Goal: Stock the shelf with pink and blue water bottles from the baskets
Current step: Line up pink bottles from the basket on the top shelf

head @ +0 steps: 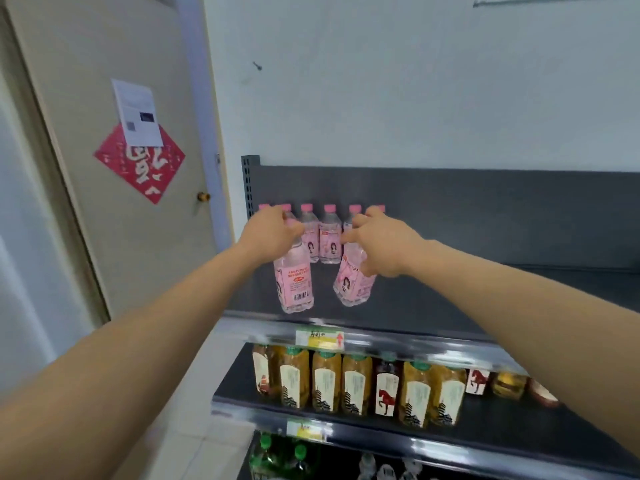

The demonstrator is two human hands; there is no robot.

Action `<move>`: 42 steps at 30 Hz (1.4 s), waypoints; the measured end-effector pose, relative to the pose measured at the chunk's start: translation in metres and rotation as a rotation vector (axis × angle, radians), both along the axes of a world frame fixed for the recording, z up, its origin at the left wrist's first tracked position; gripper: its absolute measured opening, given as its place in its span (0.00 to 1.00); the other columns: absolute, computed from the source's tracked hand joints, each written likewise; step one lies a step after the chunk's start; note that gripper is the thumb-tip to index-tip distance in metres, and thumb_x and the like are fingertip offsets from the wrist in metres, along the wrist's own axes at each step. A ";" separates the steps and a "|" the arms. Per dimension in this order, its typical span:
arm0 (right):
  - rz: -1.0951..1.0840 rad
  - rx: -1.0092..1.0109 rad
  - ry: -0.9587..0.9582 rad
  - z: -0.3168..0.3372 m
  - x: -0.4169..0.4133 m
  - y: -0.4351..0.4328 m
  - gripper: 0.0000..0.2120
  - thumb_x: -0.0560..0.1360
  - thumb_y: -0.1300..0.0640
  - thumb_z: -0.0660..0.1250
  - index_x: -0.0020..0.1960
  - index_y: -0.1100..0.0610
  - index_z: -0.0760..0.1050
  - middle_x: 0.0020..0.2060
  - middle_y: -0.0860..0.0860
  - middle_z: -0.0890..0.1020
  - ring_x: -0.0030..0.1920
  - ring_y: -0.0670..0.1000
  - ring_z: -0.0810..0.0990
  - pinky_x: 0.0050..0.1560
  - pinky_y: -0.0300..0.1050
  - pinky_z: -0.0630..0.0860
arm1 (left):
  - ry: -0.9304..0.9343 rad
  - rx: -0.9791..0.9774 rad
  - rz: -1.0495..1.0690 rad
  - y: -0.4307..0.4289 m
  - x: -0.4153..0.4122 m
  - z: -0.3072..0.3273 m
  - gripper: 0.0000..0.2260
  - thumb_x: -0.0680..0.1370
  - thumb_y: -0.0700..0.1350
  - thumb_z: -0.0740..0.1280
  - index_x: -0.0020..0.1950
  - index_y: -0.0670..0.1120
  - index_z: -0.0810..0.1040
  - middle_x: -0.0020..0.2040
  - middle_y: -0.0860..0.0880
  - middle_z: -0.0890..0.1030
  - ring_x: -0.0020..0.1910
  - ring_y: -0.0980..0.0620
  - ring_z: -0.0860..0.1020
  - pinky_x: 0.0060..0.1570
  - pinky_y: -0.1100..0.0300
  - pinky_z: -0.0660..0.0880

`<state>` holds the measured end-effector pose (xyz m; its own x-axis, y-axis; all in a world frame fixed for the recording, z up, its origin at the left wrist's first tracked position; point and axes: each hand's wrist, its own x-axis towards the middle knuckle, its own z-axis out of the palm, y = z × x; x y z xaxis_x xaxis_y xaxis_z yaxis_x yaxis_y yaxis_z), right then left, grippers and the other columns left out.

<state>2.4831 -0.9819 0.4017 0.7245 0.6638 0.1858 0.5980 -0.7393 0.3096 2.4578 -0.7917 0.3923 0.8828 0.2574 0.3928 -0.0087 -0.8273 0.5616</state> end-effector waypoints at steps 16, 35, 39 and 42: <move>0.128 0.306 0.321 -0.065 0.095 0.098 0.45 0.69 0.69 0.64 0.76 0.41 0.49 0.74 0.37 0.36 0.76 0.50 0.36 0.67 0.48 0.68 | 0.008 -0.285 -0.215 0.100 0.092 -0.054 0.05 0.74 0.41 0.68 0.48 0.43 0.74 0.38 0.50 0.75 0.37 0.53 0.74 0.39 0.61 0.71; -0.208 1.041 0.712 -0.131 0.148 0.145 0.29 0.71 0.64 0.72 0.69 0.58 0.64 0.61 0.53 0.78 0.56 0.50 0.76 0.56 0.39 0.69 | 0.224 -0.399 -0.028 0.158 0.150 -0.151 0.40 0.52 0.54 0.77 0.61 0.46 0.69 0.57 0.48 0.77 0.55 0.47 0.78 0.60 0.50 0.75; -0.225 1.042 0.703 -0.137 0.163 0.161 0.26 0.73 0.62 0.70 0.69 0.59 0.66 0.60 0.53 0.78 0.58 0.52 0.76 0.55 0.39 0.69 | 0.237 -0.479 -0.044 0.154 0.147 -0.147 0.27 0.67 0.36 0.76 0.62 0.42 0.69 0.56 0.48 0.78 0.55 0.49 0.76 0.55 0.59 0.70; -0.234 1.026 0.671 -0.142 0.172 0.174 0.23 0.75 0.62 0.69 0.67 0.59 0.68 0.59 0.53 0.78 0.60 0.54 0.77 0.55 0.40 0.69 | 0.184 -0.505 -0.024 0.158 0.160 -0.150 0.27 0.67 0.37 0.76 0.62 0.43 0.69 0.55 0.48 0.78 0.55 0.48 0.76 0.54 0.58 0.71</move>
<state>2.6551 -0.8080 0.2593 0.9576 0.2737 0.0896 0.2363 -0.5689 -0.7877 2.6179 -0.6339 0.2426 0.9334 0.3532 0.0634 0.1121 -0.4547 0.8835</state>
